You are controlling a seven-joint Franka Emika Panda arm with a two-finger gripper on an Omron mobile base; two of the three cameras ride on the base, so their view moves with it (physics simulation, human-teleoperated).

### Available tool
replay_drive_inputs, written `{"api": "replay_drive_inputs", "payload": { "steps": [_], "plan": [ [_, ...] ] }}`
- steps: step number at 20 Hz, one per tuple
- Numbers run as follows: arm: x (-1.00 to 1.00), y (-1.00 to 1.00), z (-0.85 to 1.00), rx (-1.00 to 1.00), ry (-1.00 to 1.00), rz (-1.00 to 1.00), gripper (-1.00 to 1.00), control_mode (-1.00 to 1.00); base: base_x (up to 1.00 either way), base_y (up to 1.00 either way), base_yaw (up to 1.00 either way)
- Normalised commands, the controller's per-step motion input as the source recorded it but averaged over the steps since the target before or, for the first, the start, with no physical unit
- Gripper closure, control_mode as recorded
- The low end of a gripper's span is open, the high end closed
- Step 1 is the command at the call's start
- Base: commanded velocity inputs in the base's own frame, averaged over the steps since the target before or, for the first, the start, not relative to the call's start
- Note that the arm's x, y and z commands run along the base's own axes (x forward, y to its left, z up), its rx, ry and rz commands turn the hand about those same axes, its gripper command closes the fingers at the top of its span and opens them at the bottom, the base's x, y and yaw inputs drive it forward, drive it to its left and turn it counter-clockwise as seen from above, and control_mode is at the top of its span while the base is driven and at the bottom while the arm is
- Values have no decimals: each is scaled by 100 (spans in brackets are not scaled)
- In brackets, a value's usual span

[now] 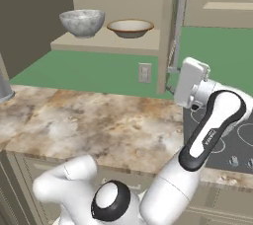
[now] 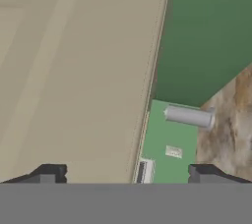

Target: Open the cabinet. Pick the bowls from the counter and place them in the cabinet. Then close the cabinet.

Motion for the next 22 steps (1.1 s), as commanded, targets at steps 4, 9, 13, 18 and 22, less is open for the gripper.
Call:
{"api": "replay_drive_inputs", "payload": {
  "steps": [4, 9, 13, 18, 22],
  "plan": [
    [-39, 85, 2, -13, 0, -53, -100, -100, 0, 0, 0],
    [-27, 56, 0, -4, 0, -71, -100, -100, 0, 0, 0],
    [-2, 27, 0, -3, 0, -87, -100, -100, 0, 0, 0],
    [7, 27, 3, -9, 3, -89, -100, -100, 0, 0, 0],
    [20, 47, 24, -12, 3, -80, -100, -100, 0, 0, 0]
  ]
}}
